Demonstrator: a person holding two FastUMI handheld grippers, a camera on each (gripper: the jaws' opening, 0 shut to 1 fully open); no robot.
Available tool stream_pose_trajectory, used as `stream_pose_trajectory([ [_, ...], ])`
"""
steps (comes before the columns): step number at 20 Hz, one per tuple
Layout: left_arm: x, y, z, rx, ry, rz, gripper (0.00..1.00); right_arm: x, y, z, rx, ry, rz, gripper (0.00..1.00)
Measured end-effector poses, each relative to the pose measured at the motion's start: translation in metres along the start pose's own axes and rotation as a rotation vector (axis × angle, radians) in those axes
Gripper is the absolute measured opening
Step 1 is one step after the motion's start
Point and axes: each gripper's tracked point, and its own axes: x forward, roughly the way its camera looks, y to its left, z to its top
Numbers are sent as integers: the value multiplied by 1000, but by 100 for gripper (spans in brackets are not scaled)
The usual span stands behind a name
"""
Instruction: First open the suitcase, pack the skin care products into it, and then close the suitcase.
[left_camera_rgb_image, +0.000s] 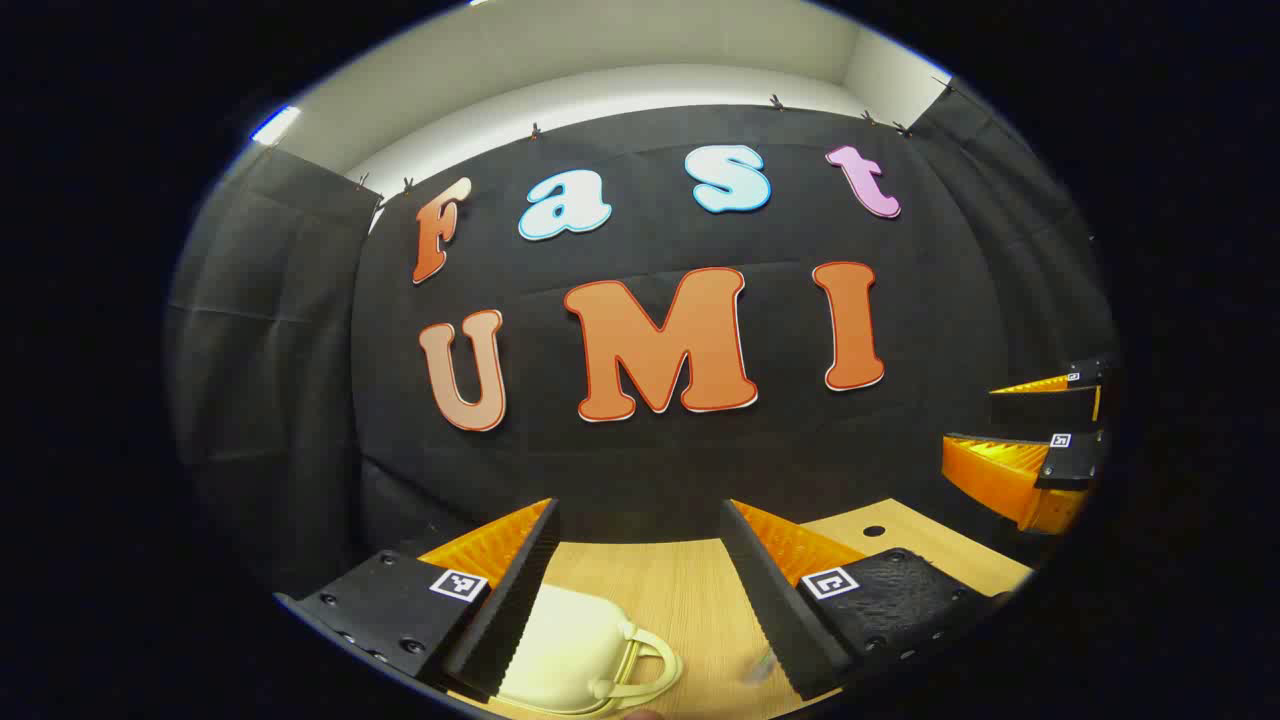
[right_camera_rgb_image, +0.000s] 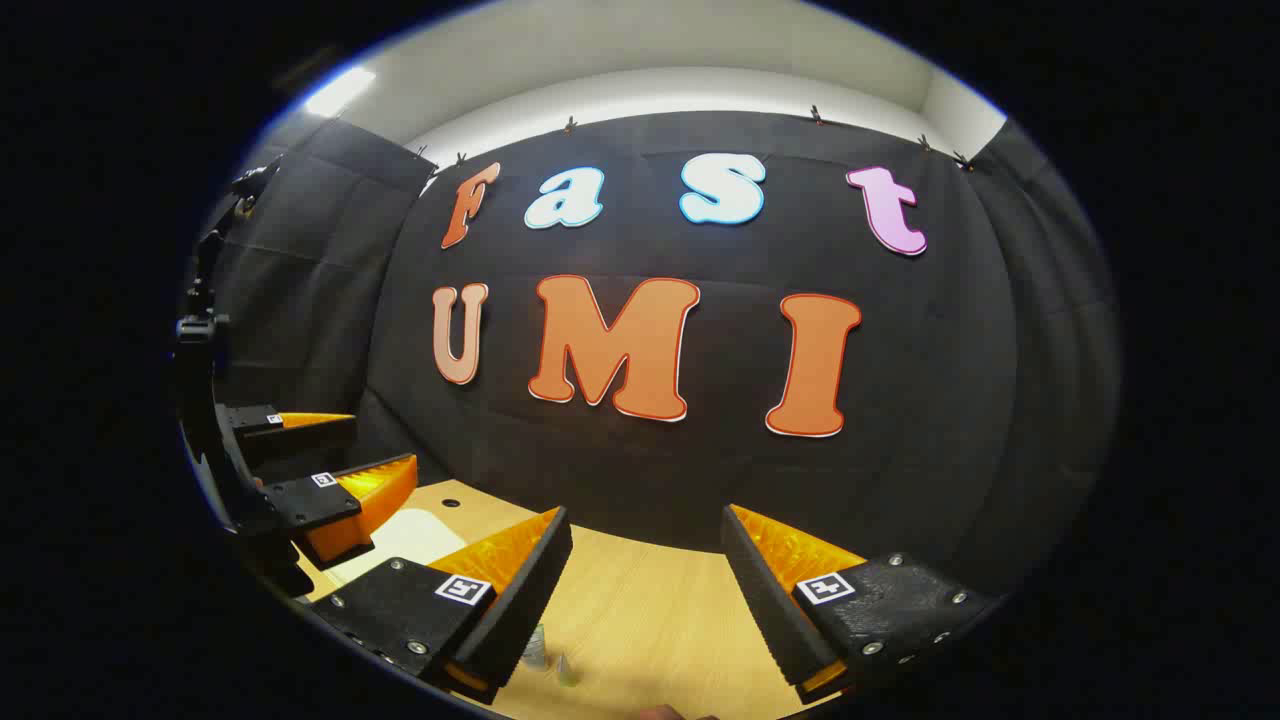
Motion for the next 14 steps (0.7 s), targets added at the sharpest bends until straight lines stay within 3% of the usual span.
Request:
stream_pose_trajectory([
  [4,1,2,4,-20,-17,7,98,-4,7,2,-31,-15,9,95],
  [14,17,28,1,-24,-20,-72,98,2,41,-4,-29,29,-51,95],
])
